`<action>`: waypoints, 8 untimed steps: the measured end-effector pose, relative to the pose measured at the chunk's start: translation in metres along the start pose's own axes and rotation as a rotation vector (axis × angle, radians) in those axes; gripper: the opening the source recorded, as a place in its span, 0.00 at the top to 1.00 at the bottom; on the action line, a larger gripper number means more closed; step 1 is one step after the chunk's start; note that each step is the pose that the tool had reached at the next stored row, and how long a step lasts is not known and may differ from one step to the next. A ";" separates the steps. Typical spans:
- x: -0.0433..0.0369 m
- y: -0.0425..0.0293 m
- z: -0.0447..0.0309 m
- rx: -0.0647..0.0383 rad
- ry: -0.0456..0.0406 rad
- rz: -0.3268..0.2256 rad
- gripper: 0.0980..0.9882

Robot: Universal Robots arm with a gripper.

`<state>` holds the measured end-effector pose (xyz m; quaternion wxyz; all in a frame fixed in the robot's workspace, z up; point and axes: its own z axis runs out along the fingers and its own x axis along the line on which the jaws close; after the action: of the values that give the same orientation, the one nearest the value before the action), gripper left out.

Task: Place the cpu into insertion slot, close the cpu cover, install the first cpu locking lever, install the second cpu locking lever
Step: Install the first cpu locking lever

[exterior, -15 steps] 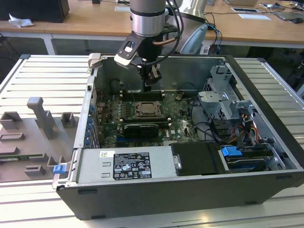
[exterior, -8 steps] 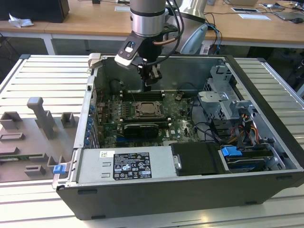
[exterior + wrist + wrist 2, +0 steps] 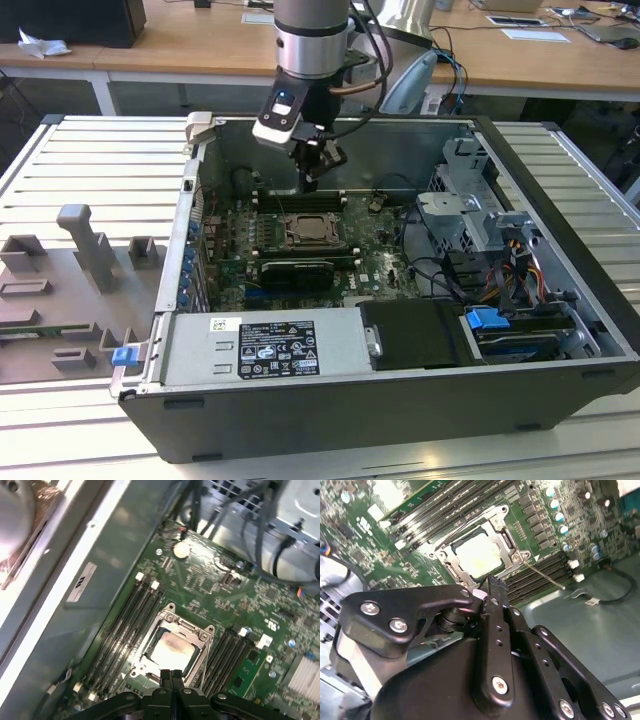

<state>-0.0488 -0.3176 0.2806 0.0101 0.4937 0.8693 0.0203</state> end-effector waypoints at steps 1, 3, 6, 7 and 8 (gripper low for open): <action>0.0000 -0.0001 0.0001 0.000 0.0010 -0.024 0.99; 0.0001 -0.0002 0.0003 0.000 0.0026 -0.057 0.99; 0.0002 -0.0004 0.0013 0.000 0.0074 -0.163 0.99; 0.0002 -0.0004 0.0014 0.001 0.0088 -0.194 0.99; 0.0002 -0.0004 0.0015 0.000 0.0095 -0.211 0.99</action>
<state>-0.0492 -0.3176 0.2791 0.0079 0.3993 0.9165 0.0212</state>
